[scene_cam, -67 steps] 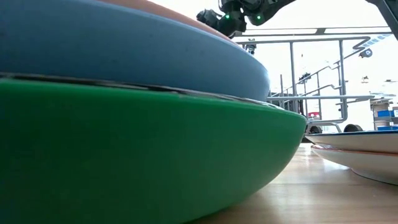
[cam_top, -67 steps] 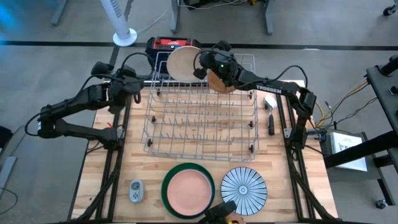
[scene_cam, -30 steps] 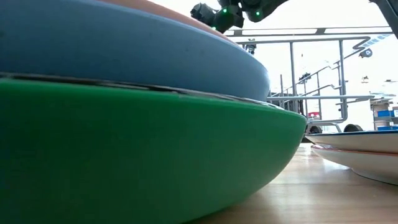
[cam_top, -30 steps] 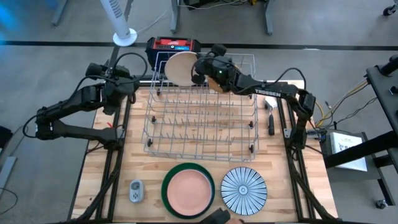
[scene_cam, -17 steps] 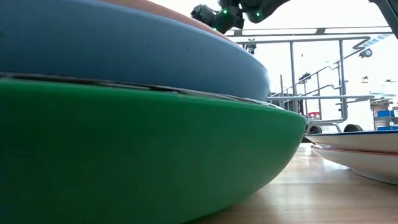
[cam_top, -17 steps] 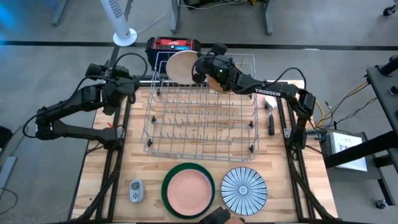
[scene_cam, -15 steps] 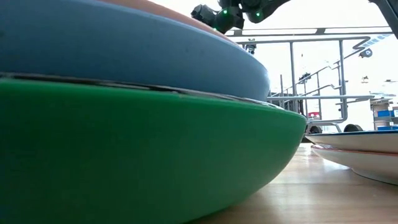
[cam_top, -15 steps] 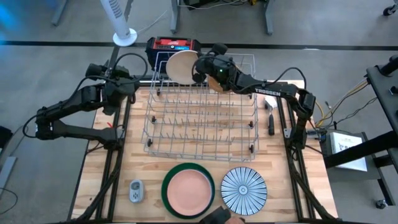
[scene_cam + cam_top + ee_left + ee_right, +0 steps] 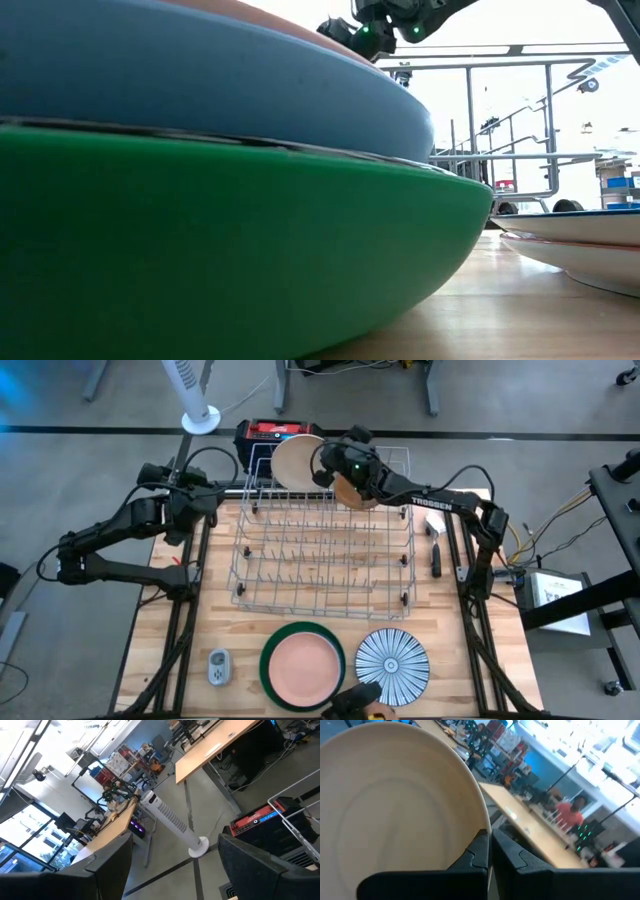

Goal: Sort dishes
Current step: Put the white plate into the dish rack

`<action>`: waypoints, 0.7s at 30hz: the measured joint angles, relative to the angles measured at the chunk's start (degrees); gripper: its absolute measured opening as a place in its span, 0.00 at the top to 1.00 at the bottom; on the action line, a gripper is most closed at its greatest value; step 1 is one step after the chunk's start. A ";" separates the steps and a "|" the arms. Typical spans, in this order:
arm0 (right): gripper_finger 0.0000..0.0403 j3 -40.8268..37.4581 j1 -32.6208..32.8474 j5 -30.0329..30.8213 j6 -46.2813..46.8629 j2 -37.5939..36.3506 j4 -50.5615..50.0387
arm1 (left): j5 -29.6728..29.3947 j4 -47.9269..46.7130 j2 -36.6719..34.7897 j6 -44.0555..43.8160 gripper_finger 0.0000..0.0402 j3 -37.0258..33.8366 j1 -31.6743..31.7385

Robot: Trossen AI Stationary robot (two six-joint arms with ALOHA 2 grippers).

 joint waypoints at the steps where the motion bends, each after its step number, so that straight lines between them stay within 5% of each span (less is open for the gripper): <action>1: 1.00 -0.02 -0.04 0.00 0.82 0.00 -0.02 | 0.00 0.00 0.00 -0.06 0.31 0.00 0.00; 21: 1.00 -1.70 -0.67 0.28 3.75 0.00 0.07 | 0.00 -0.20 0.00 -1.31 0.30 0.00 0.00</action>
